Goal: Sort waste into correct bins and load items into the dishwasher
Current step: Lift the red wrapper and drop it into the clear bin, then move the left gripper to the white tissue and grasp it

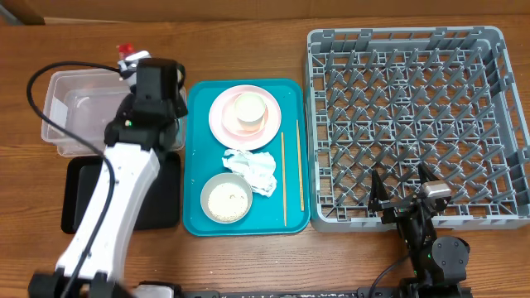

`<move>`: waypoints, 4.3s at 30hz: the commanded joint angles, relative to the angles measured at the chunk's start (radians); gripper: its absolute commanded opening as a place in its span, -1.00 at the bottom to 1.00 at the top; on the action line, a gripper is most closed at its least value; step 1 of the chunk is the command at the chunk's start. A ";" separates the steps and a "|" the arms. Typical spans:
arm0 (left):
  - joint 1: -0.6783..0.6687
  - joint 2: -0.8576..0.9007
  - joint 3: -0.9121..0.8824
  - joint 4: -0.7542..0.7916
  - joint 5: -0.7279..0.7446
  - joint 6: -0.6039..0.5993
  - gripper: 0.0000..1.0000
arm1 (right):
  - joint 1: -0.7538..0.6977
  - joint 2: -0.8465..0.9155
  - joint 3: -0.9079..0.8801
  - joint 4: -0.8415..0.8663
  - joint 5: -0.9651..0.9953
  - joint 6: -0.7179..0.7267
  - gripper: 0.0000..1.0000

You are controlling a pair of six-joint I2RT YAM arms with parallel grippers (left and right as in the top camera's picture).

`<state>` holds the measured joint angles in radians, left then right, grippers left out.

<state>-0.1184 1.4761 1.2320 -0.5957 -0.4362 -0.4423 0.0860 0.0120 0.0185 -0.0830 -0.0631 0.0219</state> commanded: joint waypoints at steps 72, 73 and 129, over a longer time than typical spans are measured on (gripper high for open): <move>-0.510 0.265 0.057 -0.377 0.354 -0.246 0.45 | 0.003 -0.009 -0.011 0.004 0.001 -0.004 1.00; -0.516 0.265 0.056 -0.376 0.332 -0.256 0.46 | 0.003 -0.009 -0.011 0.004 0.001 -0.004 1.00; -0.529 0.271 -0.182 -0.086 0.200 -0.024 0.60 | 0.003 -0.009 -0.011 0.004 0.001 -0.004 1.00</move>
<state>-0.6476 1.7412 1.0607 -0.6628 -0.2157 -0.5171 0.0856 0.0120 0.0185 -0.0830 -0.0639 0.0223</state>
